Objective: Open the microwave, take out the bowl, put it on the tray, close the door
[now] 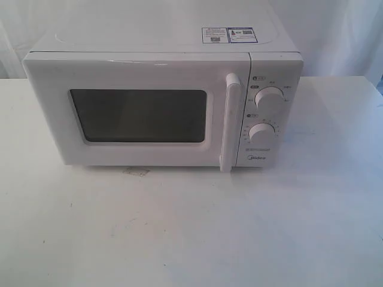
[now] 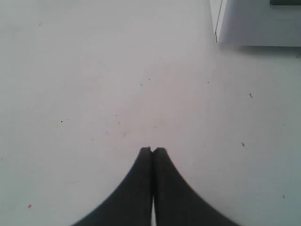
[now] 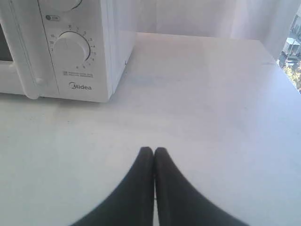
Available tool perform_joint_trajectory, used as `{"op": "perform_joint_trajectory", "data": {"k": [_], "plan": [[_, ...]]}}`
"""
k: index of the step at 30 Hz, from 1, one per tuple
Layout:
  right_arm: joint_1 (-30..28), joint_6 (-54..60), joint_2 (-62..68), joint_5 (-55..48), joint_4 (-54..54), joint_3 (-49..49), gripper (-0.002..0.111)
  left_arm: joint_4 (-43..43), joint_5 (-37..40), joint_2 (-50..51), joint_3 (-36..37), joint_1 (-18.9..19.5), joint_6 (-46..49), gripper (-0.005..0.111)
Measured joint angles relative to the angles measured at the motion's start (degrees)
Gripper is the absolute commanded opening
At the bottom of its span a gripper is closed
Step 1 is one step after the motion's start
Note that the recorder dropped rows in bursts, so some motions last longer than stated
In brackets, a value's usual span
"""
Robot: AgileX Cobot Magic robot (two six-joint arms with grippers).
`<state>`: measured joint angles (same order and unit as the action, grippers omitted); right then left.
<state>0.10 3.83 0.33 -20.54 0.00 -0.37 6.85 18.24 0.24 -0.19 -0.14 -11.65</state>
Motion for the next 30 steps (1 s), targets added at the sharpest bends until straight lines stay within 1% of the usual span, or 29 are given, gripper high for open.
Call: {"op": "perform_joint_trajectory", "data": {"k": [15,22,28,30], "plan": [[0.0,1.81,0.0,0.5,-2.81,0.0,0.0,0.0,0.0,0.0,0.0,0.0,0.0,0.0],[0.0,1.9,0.0,8.02,-2.96,0.0,0.0,0.0,0.0,0.0,0.0,0.0,0.0,0.0],[0.0,2.22,0.0,11.12,-2.96,0.0,0.0,0.0,0.0,0.0,0.0,0.0,0.0,0.0],[0.0,2.89,0.0,14.1,-3.21,0.09,0.0,0.0,0.0,0.0,0.0,0.0,0.0,0.0]]}}
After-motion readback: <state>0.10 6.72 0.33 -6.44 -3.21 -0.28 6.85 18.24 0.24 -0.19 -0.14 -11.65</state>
